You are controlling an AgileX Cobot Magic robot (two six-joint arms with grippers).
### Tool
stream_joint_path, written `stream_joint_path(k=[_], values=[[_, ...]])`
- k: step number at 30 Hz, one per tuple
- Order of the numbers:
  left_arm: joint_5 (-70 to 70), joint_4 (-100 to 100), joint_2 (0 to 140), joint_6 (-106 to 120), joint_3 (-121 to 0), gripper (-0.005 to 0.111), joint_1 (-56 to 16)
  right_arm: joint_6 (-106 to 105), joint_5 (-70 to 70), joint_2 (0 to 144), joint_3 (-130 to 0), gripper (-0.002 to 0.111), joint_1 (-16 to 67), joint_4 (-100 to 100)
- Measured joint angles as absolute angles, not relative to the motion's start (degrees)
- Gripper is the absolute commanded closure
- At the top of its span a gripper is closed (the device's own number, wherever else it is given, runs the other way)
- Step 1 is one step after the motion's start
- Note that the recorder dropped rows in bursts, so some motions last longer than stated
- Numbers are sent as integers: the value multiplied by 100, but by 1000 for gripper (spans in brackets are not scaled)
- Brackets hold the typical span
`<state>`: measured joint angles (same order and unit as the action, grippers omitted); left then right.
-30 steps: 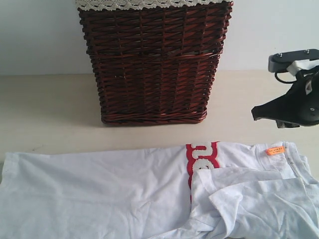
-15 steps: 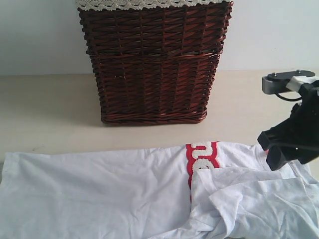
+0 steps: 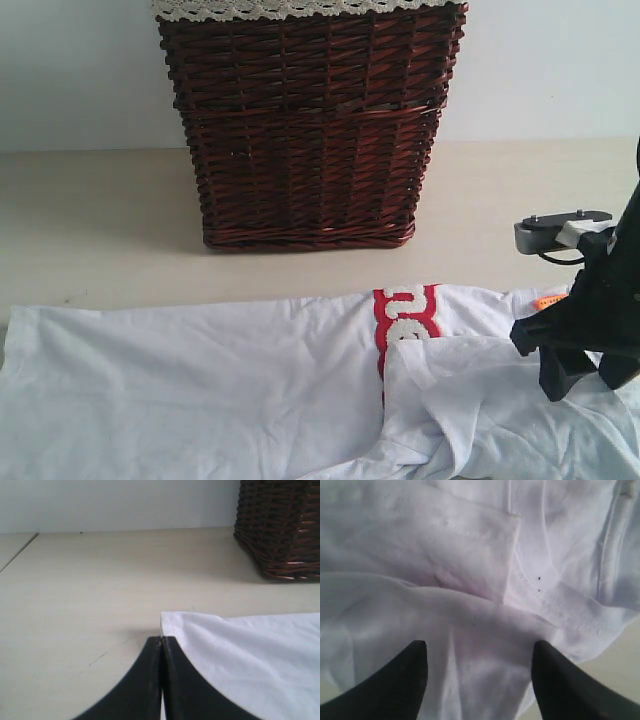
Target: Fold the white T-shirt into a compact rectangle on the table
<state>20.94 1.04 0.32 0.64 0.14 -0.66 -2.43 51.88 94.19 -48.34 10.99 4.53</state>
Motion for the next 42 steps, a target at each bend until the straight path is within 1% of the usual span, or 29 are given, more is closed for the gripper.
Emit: stream_joint_path(k=[2, 4, 5, 7, 8, 14, 21, 23, 24, 27, 29, 31, 33, 34, 38, 42], values=[[2094, 104, 32, 64, 14, 107, -66, -243, 5188, 9560, -4834, 55, 1099, 453], [2094, 104, 32, 64, 14, 107, -66, -243, 5188, 9613, -4834, 73, 1099, 453], [2094, 104, 32, 64, 14, 107, -66, -243, 5188, 9613, -4834, 86, 1099, 453], [2094, 104, 32, 64, 14, 107, -66, -284, 5188, 9613, -4834, 103, 1099, 453], [2094, 104, 32, 64, 14, 107, -66, -350, 5195, 9613, -4834, 108, 1099, 453], [2094, 104, 32, 64, 14, 107, -66, -678, 5567, 9613, -5041, 108, 1099, 453], [2094, 104, 32, 64, 14, 107, -66, -952, 5446, 9458, -5340, 107, 1099, 453], [2094, 104, 32, 64, 14, 107, -66, -1324, 5342, 9455, -5376, 101, 1099, 605], [2094, 104, 32, 64, 14, 107, -66, -1558, 5318, 9455, -5386, 94, 1089, 763], [2094, 104, 32, 64, 14, 107, -66, -2534, 5295, 9455, -5386, 66, 1090, 1284], [2094, 104, 32, 64, 14, 107, -66, -3244, 5285, 9455, -5386, 52, 1090, 1494], [2094, 104, 32, 64, 14, 107, -66, -4182, 5259, 9455, -5386, 52, 1105, 1570], [2094, 104, 32, 64, 14, 107, -66, -4970, 5104, 9455, -5386, 52, 1294, 1484], [2094, 104, 32, 64, 14, 107, -66, -5433, 4998, 9455, -5386, 52, 1542, 1337], [2094, 104, 32, 64, 14, 107, -66, -5922, 4864, 9596, -5386, 52, 2091, 273], [2094, 104, 32, 64, 14, 107, -66, -5969, 4841, 9902, -5396, 52, 2182, 66]])
